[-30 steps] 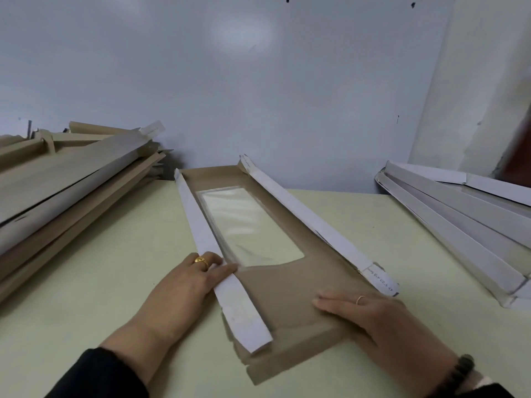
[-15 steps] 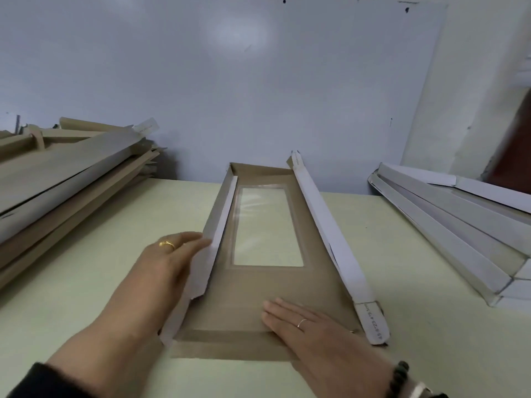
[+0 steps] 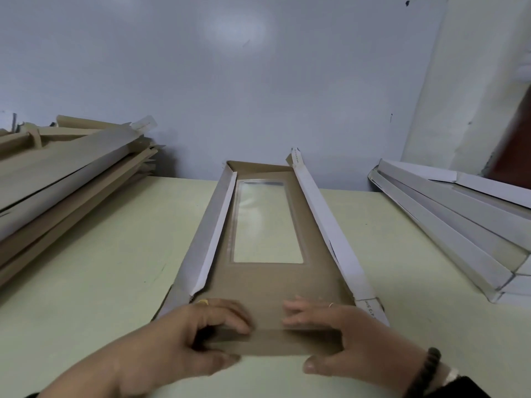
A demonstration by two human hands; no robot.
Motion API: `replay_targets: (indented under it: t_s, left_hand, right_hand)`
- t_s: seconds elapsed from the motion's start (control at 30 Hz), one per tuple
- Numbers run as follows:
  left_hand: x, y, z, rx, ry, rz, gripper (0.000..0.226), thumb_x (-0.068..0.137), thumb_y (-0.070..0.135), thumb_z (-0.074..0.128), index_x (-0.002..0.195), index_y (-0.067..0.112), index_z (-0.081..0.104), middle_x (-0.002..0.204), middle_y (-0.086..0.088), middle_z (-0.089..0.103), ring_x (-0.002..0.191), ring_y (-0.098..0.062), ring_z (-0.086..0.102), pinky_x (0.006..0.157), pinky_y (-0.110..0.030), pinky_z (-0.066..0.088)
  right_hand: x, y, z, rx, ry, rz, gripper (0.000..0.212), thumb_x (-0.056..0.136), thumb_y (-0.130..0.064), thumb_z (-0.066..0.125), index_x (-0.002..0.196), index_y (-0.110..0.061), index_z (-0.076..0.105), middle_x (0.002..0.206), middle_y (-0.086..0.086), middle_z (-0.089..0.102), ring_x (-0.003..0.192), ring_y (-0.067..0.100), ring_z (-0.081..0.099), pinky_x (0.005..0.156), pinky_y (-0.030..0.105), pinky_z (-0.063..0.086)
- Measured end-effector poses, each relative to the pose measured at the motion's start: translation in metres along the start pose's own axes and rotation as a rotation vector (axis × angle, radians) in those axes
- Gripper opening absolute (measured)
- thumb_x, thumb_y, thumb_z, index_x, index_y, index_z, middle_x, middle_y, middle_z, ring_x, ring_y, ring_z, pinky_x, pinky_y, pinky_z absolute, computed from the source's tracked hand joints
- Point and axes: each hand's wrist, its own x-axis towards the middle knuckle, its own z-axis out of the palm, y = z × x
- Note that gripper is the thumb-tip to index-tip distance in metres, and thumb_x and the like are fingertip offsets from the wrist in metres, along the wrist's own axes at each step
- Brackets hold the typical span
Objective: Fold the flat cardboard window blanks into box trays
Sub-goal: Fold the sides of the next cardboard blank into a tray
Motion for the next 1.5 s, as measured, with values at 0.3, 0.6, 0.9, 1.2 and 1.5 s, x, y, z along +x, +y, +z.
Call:
replay_targets:
  t_s: [0.3, 0.6, 0.9, 1.2, 1.5]
  left_hand:
    - [-0.01, -0.01, -0.003, -0.038, 0.303, -0.095, 0.044, 0.079, 0.049, 0.048, 0.062, 0.013, 0.064, 0.076, -0.003, 0.053, 0.07, -0.009, 0.052, 0.069, -0.019, 0.044]
    - [-0.003, -0.009, 0.01, 0.199, 0.517, -0.171, 0.025, 0.082, 0.047, 0.042, 0.068, 0.046, 0.062, 0.073, 0.009, 0.053, 0.073, -0.002, 0.052, 0.062, -0.012, 0.037]
    - [0.003, -0.002, 0.021, 0.735, 0.447, -0.276, 0.017, 0.09, 0.032, 0.055, 0.105, 0.039, 0.057, 0.081, 0.013, 0.048, 0.075, -0.008, 0.057, 0.06, -0.023, 0.045]
    - [0.015, 0.006, 0.043, 0.578, 0.223, -0.005, 0.052, 0.084, 0.041, 0.026, 0.12, 0.031, 0.061, 0.115, 0.014, 0.057, 0.098, -0.001, 0.059, 0.075, -0.015, 0.048]
    - [0.004, 0.0, 0.029, 0.751, 0.24, 0.021, 0.054, 0.075, 0.062, 0.031, 0.099, 0.036, 0.072, 0.092, 0.018, 0.062, 0.084, 0.006, 0.051, 0.062, -0.007, 0.044]
  right_hand:
    - [-0.008, 0.004, -0.015, 0.335, 0.311, 0.089, 0.019, 0.07, -0.034, 0.062, 0.058, -0.02, 0.062, 0.063, -0.007, 0.056, 0.061, 0.002, 0.05, 0.061, 0.013, 0.036]
    - [0.006, 0.009, 0.004, -0.123, 0.672, 0.132, 0.05, 0.079, -0.026, 0.069, 0.052, -0.022, 0.027, 0.05, -0.006, 0.027, 0.051, 0.01, 0.032, 0.053, 0.017, 0.029]
    - [0.009, -0.011, 0.009, -0.683, 0.583, 0.215, 0.055, 0.042, -0.03, 0.09, 0.056, -0.025, 0.037, 0.05, -0.002, 0.051, 0.049, 0.02, 0.054, 0.044, 0.021, 0.038]
    - [0.024, -0.027, 0.037, -0.407, 0.209, -0.029, 0.055, 0.088, -0.053, 0.036, 0.125, -0.018, 0.058, 0.134, -0.007, 0.051, 0.124, 0.003, 0.046, 0.102, 0.017, 0.036]
    - [-0.001, 0.009, 0.003, -0.233, 0.13, 0.051, 0.061, 0.078, -0.048, 0.065, 0.133, -0.039, 0.041, 0.127, -0.044, 0.019, 0.123, -0.027, 0.015, 0.098, -0.005, 0.008]
